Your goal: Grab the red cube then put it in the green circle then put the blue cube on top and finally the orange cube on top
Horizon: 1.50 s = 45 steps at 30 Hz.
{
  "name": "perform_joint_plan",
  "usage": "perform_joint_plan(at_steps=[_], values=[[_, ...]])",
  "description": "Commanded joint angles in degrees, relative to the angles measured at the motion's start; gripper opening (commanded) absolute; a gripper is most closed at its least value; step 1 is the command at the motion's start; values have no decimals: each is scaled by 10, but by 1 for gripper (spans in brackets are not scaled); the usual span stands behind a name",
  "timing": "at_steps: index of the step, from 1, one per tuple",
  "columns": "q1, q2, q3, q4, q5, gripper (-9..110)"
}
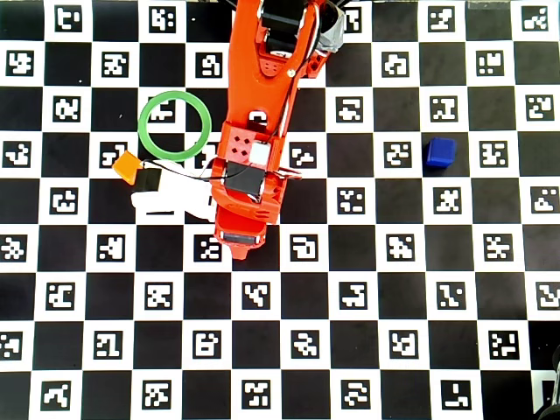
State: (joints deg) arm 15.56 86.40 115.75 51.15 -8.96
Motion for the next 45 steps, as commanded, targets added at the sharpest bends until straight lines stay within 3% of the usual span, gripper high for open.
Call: perform_joint_plan(at_steps=[1,13,31,45], values=[[-6,23,-3,-4,-4,11],[-6,29,-2,2,8,10],[13,148,-37,127,31,9],[135,254,-42,207,-78,9]])
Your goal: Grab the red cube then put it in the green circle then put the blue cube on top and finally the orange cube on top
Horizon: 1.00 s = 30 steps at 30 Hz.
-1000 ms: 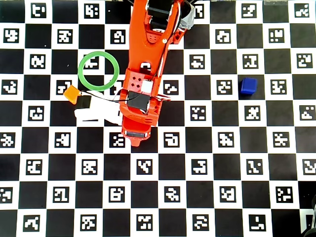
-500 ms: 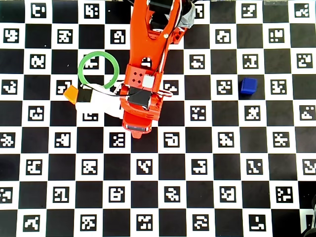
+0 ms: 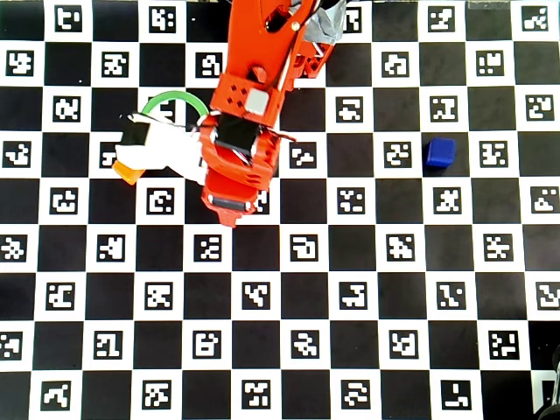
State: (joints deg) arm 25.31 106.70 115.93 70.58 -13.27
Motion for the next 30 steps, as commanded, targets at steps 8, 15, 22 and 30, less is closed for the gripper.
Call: perform_joint_plan(at_steps=[8,15,22,30], values=[[160,70,-58,57,-171,8],[236,82,-53,84,-287,9],[284,142,-1,91,-377,9],[328,202,112,39,-454,9]])
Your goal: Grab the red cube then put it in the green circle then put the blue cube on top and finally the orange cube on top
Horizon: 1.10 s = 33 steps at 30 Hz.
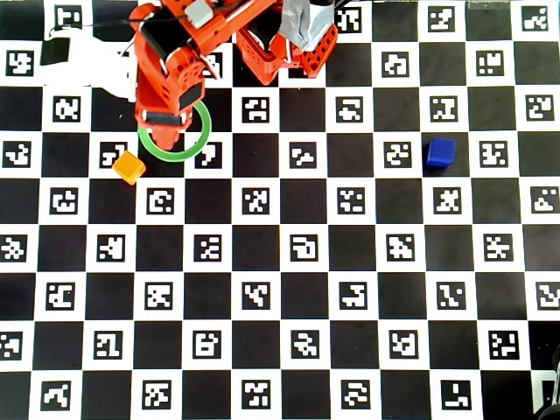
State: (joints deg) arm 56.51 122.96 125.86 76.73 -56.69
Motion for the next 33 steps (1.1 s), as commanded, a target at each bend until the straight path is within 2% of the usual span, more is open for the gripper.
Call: perform_joint_plan(at_steps=[1,12,33], values=[[17,42,24,-30,-22,9],[19,48,132,-141,-22,9],[41,21,192,-218,-35,9]])
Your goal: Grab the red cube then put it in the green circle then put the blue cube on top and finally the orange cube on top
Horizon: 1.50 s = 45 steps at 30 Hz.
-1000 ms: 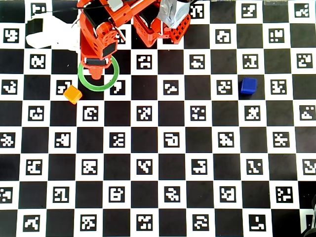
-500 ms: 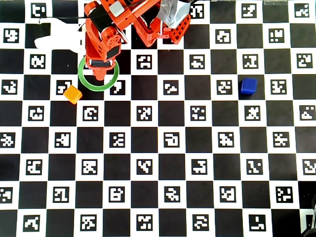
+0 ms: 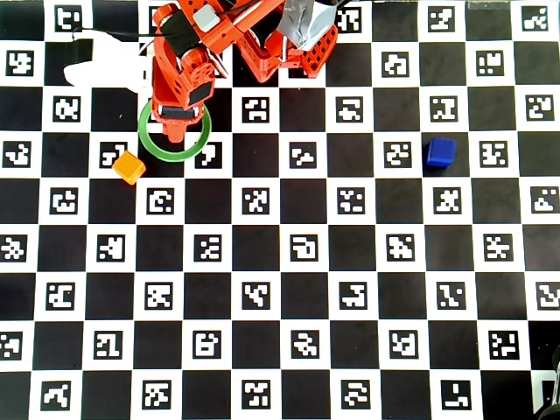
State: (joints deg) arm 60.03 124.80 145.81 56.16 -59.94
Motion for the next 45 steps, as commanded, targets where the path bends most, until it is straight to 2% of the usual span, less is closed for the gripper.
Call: perform_joint_plan(at_steps=[1,37,42,45], values=[[7,-1,-6,-15,-3,9],[4,-52,22,-65,13,9],[6,-53,22,-64,15,14],[7,-53,20,-61,16,21]])
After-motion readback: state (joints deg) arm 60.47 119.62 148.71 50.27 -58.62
